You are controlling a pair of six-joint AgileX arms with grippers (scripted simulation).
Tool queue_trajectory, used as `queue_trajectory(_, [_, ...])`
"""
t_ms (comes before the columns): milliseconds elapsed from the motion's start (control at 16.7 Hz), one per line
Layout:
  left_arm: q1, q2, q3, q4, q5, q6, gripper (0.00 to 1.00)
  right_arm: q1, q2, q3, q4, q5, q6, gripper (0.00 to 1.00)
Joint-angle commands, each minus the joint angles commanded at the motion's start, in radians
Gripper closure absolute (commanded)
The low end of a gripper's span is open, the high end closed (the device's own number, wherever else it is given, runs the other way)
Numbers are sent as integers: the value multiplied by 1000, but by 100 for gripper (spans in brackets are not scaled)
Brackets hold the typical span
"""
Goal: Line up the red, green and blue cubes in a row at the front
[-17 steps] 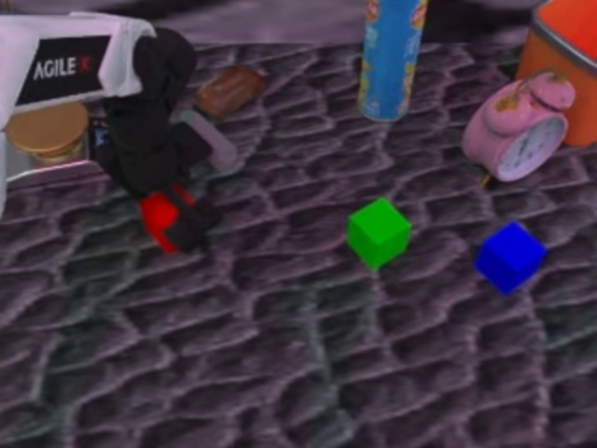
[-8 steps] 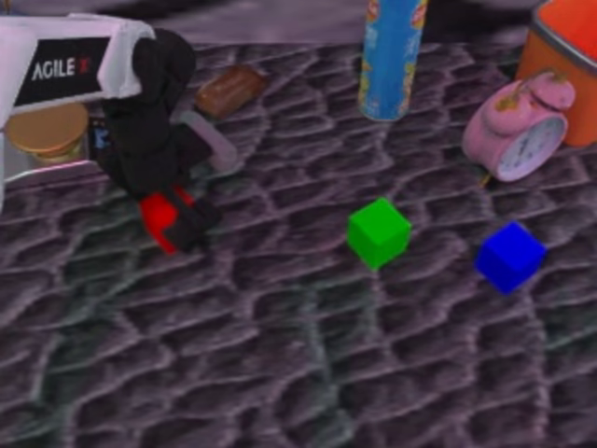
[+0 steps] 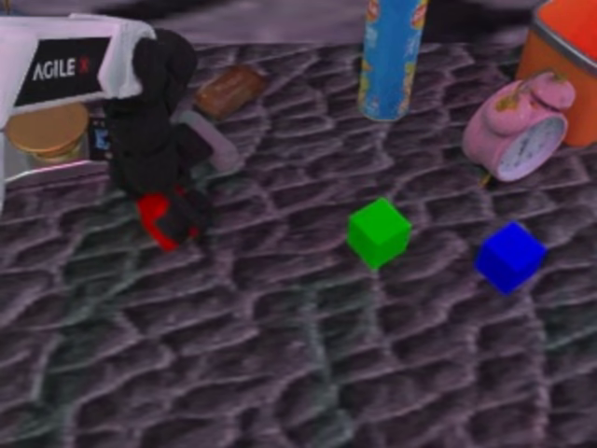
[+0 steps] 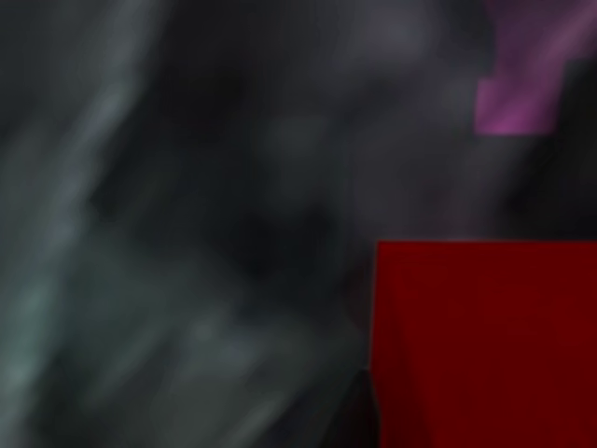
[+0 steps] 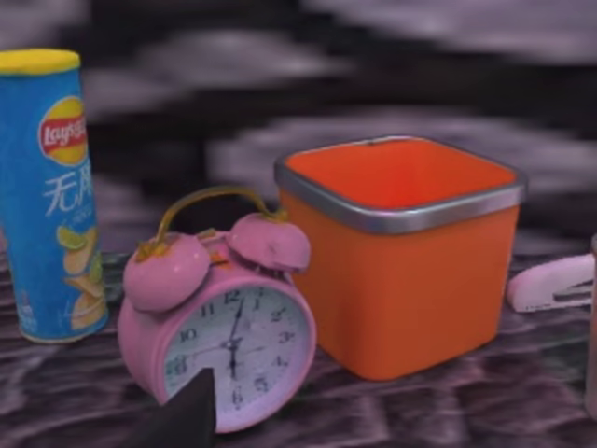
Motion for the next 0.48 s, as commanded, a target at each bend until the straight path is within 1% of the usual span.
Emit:
queue_trajectory(60, [0, 0, 0, 0, 0, 0, 98, 0, 0, 0, 0, 0, 0, 0])
queue_trajectory(120, [0, 0, 0, 0, 0, 0, 100, 0, 0, 0, 0, 0, 0, 0])
queue_trajectory(480, [0, 0, 0, 0, 0, 0, 100, 0, 0, 0, 0, 0, 0, 0])
